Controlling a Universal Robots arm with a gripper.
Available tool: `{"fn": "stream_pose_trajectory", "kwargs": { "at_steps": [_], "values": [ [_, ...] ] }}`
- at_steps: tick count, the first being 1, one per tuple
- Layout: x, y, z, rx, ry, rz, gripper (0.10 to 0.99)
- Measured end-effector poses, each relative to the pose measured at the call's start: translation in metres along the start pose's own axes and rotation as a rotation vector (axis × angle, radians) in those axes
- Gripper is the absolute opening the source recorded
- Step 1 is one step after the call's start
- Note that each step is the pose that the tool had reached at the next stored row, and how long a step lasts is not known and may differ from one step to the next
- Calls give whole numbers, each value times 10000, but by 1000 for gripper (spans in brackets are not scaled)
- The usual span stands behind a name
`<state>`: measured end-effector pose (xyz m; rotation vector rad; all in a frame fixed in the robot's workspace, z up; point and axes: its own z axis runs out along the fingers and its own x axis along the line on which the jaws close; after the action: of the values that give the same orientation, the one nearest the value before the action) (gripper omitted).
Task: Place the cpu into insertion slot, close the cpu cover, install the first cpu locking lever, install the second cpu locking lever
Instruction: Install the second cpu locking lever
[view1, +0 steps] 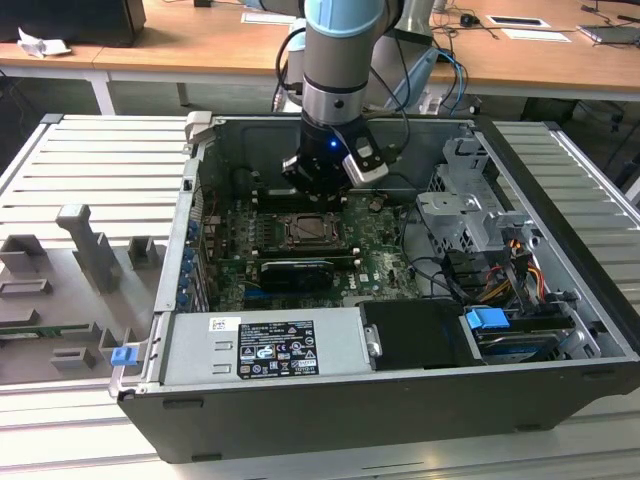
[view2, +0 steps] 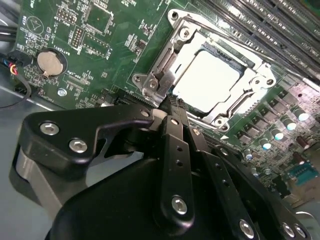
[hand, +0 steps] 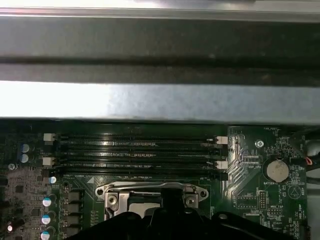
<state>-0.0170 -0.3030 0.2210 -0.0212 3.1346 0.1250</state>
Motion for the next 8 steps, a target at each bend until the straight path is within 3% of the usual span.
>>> {"fn": "stream_pose_trajectory", "kwargs": {
  "at_steps": [4, 8],
  "values": [
    [-1, 12, -160, 0, 0, -1, 106],
    [3, -15, -194, -1, -3, -3, 106]
  ]
}}
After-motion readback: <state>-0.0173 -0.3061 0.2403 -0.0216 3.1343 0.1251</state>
